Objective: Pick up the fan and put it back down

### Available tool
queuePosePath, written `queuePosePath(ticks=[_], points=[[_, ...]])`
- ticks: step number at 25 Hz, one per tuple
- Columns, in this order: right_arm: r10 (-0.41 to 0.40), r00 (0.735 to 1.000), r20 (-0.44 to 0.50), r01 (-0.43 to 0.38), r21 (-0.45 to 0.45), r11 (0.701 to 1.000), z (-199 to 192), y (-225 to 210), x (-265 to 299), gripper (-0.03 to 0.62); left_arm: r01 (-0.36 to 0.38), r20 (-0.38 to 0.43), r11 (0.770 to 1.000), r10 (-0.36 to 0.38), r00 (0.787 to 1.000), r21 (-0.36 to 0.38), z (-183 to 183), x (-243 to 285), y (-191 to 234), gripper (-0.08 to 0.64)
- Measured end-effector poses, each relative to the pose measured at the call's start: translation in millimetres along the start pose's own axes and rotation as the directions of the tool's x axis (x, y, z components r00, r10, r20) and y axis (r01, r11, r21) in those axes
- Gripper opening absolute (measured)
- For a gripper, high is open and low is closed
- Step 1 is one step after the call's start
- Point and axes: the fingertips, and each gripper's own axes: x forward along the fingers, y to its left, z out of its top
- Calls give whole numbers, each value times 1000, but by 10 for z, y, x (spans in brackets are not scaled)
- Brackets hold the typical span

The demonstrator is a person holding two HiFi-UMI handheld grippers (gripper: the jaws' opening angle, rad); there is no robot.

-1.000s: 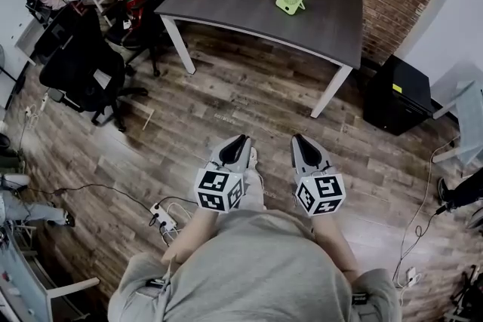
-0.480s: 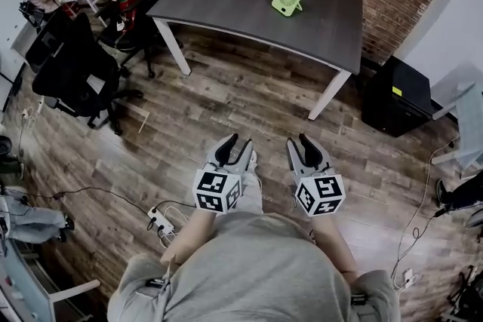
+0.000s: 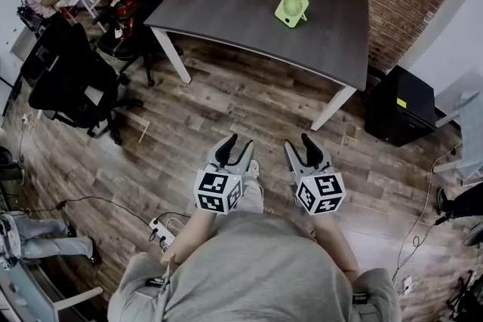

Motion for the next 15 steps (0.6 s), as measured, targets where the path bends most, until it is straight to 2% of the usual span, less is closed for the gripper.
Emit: queuePosePath(ticks=[15], points=[[-25,1000,-14,25,8,1000,462,-382,1106,196,28,6,1000,-28,1000,-3,589,939,703,167]])
